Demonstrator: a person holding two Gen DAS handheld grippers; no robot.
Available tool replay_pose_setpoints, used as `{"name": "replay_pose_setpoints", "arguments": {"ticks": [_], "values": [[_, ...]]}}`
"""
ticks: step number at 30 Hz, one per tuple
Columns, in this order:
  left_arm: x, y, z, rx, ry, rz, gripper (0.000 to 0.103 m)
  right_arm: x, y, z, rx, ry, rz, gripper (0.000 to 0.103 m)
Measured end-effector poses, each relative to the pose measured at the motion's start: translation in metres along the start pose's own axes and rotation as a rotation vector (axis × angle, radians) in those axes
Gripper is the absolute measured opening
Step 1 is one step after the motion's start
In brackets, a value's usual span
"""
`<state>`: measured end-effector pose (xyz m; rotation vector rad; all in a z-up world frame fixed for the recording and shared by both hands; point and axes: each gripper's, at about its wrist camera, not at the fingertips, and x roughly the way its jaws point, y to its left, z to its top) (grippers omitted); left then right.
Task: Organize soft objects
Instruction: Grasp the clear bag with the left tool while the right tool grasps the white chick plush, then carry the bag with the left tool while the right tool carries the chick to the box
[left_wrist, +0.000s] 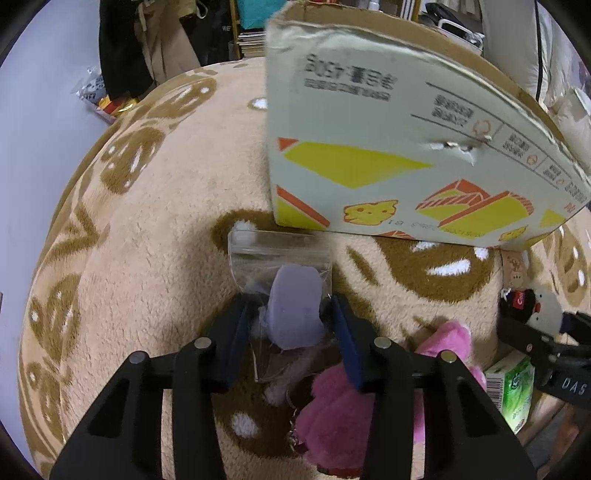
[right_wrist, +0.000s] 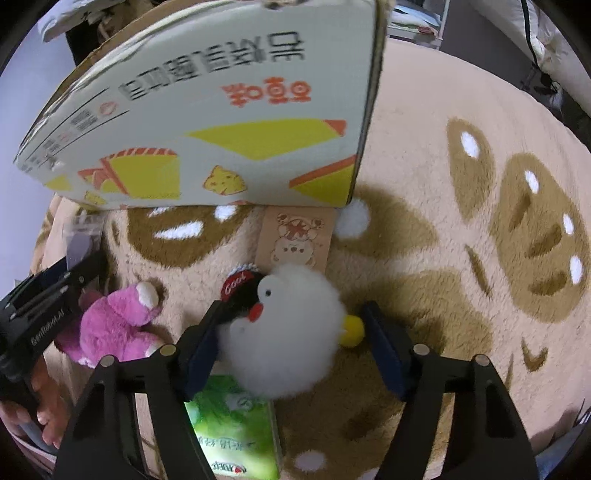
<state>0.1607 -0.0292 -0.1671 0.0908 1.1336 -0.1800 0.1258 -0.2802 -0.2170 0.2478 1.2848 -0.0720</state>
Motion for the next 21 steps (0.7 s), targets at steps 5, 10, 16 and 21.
{"name": "replay_pose_setpoints", "arguments": {"ticks": [5,10,16,21], "values": [[-0.007,0.005,0.001,-0.033,-0.020,0.001,0.042,-0.005,0.003,-0.009,0.011,0.007,0.010,0.061],[-0.016,0.008,0.000,-0.057,-0.039,0.004,0.042,-0.016,0.012,-0.020,0.020,0.011,0.017,0.055],[-0.032,0.004,-0.001,-0.046,-0.086,0.050,0.042,-0.022,0.011,-0.021,0.019,0.012,0.013,0.052],[-0.045,-0.006,0.000,-0.026,-0.115,0.047,0.042,-0.025,0.004,-0.013,0.027,0.002,0.037,0.052]]}}
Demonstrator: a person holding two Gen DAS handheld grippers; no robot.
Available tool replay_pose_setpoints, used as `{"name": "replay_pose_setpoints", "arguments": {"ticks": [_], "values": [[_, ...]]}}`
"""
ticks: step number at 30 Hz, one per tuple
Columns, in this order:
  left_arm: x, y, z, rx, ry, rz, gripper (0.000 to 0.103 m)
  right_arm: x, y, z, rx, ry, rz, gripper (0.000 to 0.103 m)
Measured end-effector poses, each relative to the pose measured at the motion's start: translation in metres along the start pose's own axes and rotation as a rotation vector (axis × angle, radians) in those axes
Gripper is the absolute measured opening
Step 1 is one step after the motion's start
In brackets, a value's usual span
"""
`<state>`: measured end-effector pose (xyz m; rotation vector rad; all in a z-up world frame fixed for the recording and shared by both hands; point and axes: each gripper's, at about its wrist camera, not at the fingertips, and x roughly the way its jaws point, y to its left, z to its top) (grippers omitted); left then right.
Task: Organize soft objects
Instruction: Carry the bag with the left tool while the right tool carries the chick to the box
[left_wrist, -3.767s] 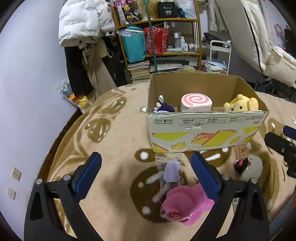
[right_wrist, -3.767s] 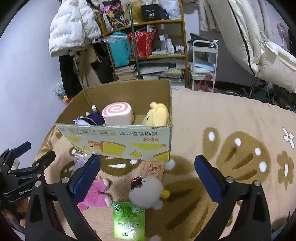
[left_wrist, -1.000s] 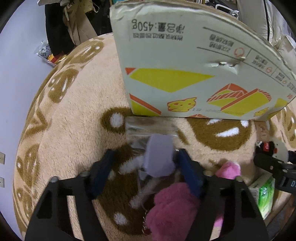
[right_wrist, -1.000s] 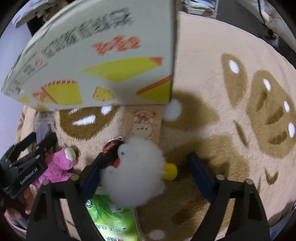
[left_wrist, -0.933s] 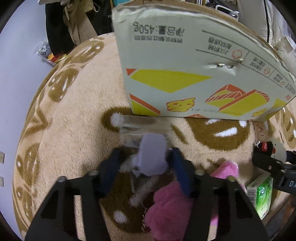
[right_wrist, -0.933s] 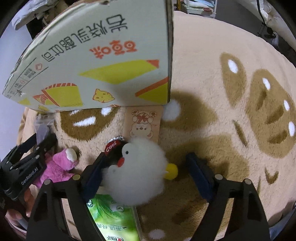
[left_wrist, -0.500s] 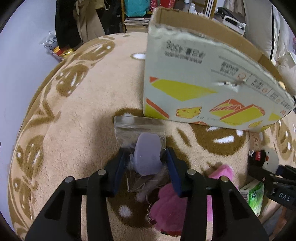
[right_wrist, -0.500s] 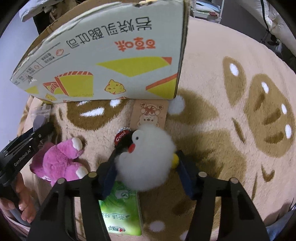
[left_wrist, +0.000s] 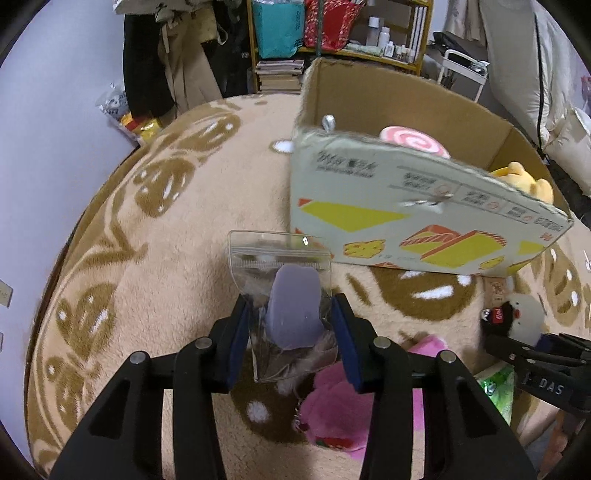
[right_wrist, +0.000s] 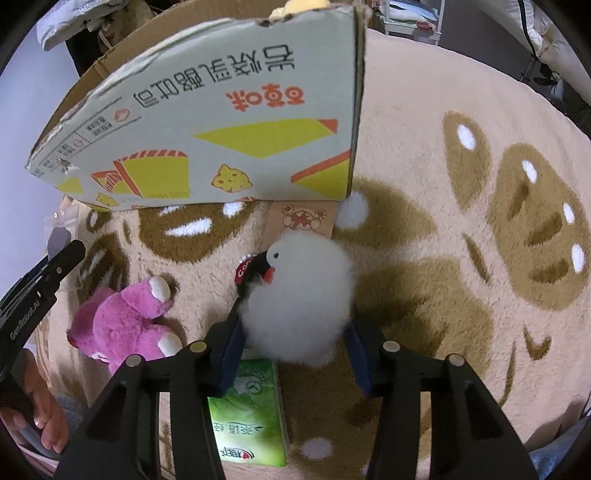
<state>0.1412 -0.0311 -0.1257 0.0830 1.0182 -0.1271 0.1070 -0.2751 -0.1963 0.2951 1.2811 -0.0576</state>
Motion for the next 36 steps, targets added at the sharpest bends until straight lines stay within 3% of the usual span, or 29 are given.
{"name": "replay_pose_setpoints", "arguments": {"ticks": [8,11,14,24,28,31,36], "values": [[-0.020,-0.006,0.002,0.007,-0.063,0.017,0.042,-0.004,0.003,0.005,-0.024,-0.019,-0.001,0.051],[-0.031,-0.007,0.004,0.003,-0.097,0.028,0.042,-0.006,0.005,0.005,-0.040,-0.027,-0.012,0.038],[-0.042,-0.008,0.005,0.001,-0.127,0.027,0.042,-0.006,0.006,0.003,-0.037,-0.030,-0.012,0.035],[-0.059,-0.012,0.000,0.031,-0.211,0.037,0.042,-0.020,0.010,0.001,-0.039,-0.055,0.031,0.037],[-0.055,-0.013,0.000,0.037,-0.210,0.033,0.042,-0.024,0.016,0.002,-0.064,-0.072,0.020,0.011],[-0.051,-0.012,0.000,0.032,-0.204,0.036,0.042,-0.026,0.014,0.005,-0.065,-0.097,0.030,0.001],[-0.050,-0.008,0.000,0.018,-0.209,0.040,0.042,-0.036,0.008,0.004,-0.053,-0.145,0.056,0.001]]}}
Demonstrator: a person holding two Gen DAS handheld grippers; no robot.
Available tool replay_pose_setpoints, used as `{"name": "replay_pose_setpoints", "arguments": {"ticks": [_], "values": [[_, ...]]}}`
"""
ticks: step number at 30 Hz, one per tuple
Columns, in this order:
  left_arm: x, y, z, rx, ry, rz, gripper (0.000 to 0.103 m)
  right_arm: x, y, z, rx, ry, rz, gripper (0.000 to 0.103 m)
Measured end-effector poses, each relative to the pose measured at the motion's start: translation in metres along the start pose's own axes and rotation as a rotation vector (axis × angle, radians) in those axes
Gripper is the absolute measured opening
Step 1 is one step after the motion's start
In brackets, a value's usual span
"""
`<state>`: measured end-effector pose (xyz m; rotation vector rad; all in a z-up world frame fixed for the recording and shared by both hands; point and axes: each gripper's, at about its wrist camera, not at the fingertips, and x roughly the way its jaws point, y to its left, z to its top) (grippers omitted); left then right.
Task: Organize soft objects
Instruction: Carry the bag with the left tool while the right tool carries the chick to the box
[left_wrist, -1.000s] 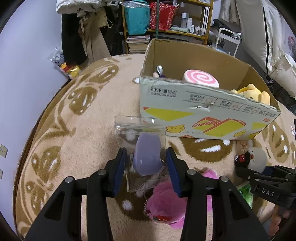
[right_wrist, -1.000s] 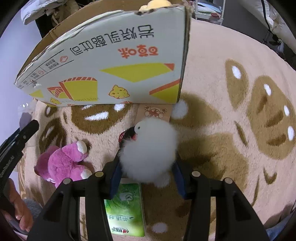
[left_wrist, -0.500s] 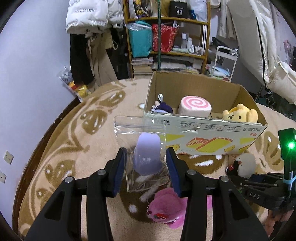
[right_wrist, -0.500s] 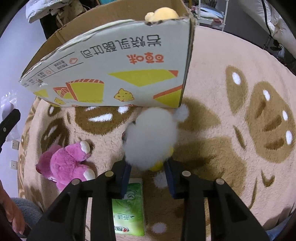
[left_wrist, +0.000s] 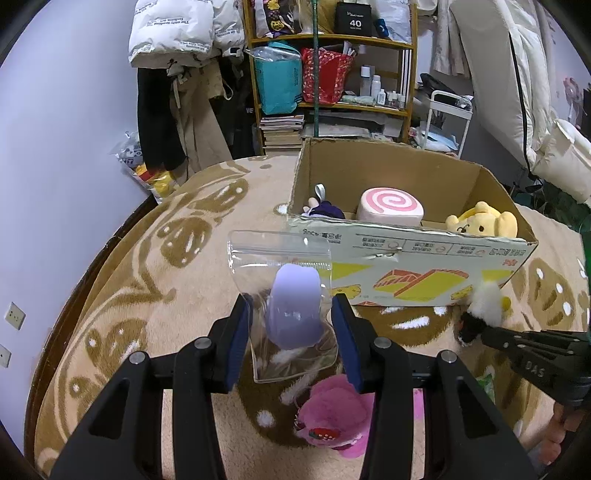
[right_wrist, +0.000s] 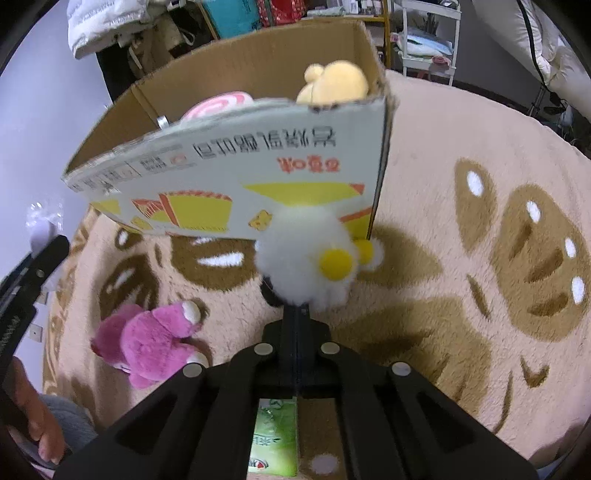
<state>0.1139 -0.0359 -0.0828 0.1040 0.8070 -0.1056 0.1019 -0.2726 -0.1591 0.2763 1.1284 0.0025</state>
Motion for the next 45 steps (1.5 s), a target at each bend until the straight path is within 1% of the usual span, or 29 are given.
{"name": "replay_pose_setpoints", "arguments": {"ticks": [4,7,11,18,21,24,27,28,29,30,32,33,37,40,42,43,45], "values": [[-0.001,0.001,-0.001,-0.001,-0.004,0.004,0.042,-0.013,0.001,0.001,0.008,-0.039,0.019,0.001],[-0.002,0.002,-0.001,-0.003,-0.008,0.003,0.042,-0.022,-0.003,0.000,0.039,-0.058,0.057,0.001],[-0.006,0.003,-0.001,-0.007,-0.020,0.000,0.042,-0.033,-0.006,-0.002,0.058,-0.091,0.081,0.001],[-0.011,0.006,-0.003,-0.014,-0.038,0.000,0.042,-0.054,0.001,-0.004,0.044,-0.153,0.108,0.001],[-0.011,0.006,-0.004,-0.015,-0.038,-0.003,0.042,-0.055,0.002,-0.003,0.040,-0.155,0.114,0.001],[-0.011,0.005,-0.003,-0.010,-0.034,-0.005,0.042,-0.044,0.000,-0.003,0.057,-0.122,0.136,0.001],[-0.009,0.004,-0.002,-0.004,-0.031,-0.004,0.042,-0.033,0.003,-0.002,0.065,-0.100,0.110,0.006],[-0.009,0.004,-0.002,-0.004,-0.031,-0.005,0.042,-0.031,0.004,-0.002,0.058,-0.098,0.105,0.011],[-0.009,0.004,-0.002,-0.004,-0.031,-0.005,0.042,-0.030,0.005,-0.001,0.051,-0.100,0.104,0.018],[-0.009,0.004,-0.002,-0.004,-0.032,-0.005,0.043,-0.029,0.006,-0.001,0.048,-0.101,0.101,0.023],[-0.009,0.004,-0.002,-0.005,-0.031,-0.004,0.042,-0.026,0.007,0.001,0.043,-0.098,0.088,0.045],[-0.009,0.004,-0.002,-0.004,-0.031,-0.004,0.043,-0.022,0.007,0.002,0.043,-0.091,0.079,0.047],[-0.009,0.003,-0.001,-0.001,-0.034,-0.004,0.043,-0.002,0.008,0.008,0.040,-0.053,0.041,0.048],[-0.007,0.001,0.000,0.005,-0.036,-0.002,0.043,0.010,0.011,0.012,0.022,-0.040,0.026,0.048],[-0.006,-0.001,0.001,0.010,-0.036,0.000,0.043,0.022,0.014,0.013,-0.004,-0.009,0.021,0.045],[-0.005,-0.002,0.001,0.009,-0.036,-0.001,0.043,0.028,0.016,0.012,-0.014,0.013,0.006,0.040],[-0.004,-0.002,0.002,0.008,-0.037,-0.001,0.043,0.030,0.017,0.011,-0.024,0.002,-0.004,0.037]]}}
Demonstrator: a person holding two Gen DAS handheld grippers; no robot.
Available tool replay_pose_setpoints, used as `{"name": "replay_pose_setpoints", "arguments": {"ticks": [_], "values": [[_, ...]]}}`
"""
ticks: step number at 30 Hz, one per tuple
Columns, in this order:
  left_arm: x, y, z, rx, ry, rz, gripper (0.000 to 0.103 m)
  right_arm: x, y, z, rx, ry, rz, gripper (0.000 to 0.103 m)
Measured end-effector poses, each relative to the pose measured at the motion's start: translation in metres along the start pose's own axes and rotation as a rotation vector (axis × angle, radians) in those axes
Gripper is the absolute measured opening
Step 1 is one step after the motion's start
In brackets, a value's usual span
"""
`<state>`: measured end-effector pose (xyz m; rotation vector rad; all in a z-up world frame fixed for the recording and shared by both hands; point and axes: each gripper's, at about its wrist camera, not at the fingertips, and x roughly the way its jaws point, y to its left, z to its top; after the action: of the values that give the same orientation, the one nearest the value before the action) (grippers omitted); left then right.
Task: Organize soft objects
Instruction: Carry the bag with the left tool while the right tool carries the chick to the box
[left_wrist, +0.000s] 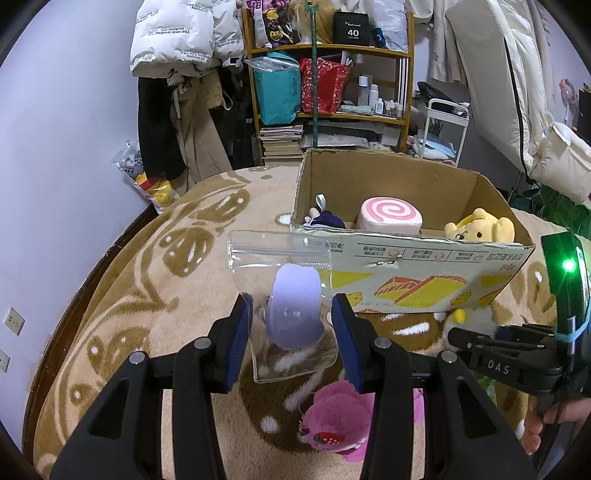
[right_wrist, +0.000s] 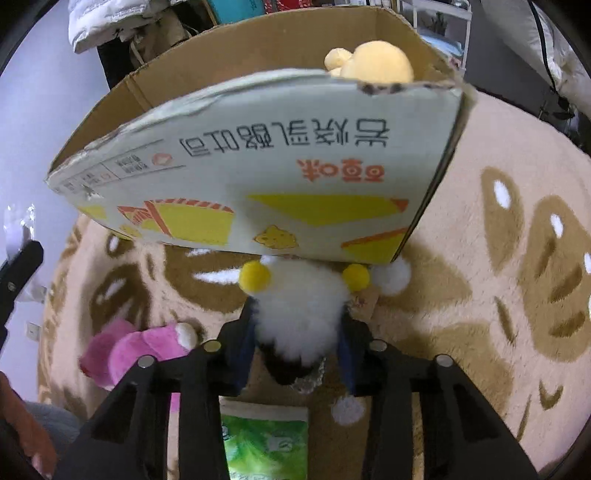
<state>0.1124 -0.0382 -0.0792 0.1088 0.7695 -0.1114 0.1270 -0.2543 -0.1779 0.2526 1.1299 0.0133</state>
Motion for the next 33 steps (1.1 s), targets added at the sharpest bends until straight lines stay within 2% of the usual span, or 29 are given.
{"name": "replay_pose_setpoints", "arguments": {"ticks": [2,6,7,8,14,21,33], "values": [[-0.001,0.001,-0.001,0.001,-0.006,0.002,0.043,-0.003,-0.001,0.001,0.013,-0.015,0.012,0.029],[-0.006,0.001,0.000,0.000,-0.030,0.007,0.043,-0.014,-0.003,0.000,0.026,-0.046,0.032,0.023],[-0.008,0.001,0.000,0.004,-0.036,0.011,0.043,-0.018,-0.002,-0.001,0.026,-0.058,0.039,0.011],[-0.009,0.000,0.001,0.006,-0.042,0.013,0.043,-0.024,-0.001,-0.002,0.022,-0.077,0.048,0.003],[-0.017,0.001,0.002,0.007,-0.070,0.006,0.043,-0.045,0.003,-0.006,0.020,-0.137,0.065,0.002],[-0.024,0.004,0.004,-0.007,-0.080,0.006,0.043,-0.051,-0.001,-0.007,0.047,-0.144,0.081,0.002],[-0.056,-0.002,0.028,0.012,-0.228,-0.046,0.043,-0.134,0.022,0.000,-0.005,-0.391,0.179,0.002]]}}
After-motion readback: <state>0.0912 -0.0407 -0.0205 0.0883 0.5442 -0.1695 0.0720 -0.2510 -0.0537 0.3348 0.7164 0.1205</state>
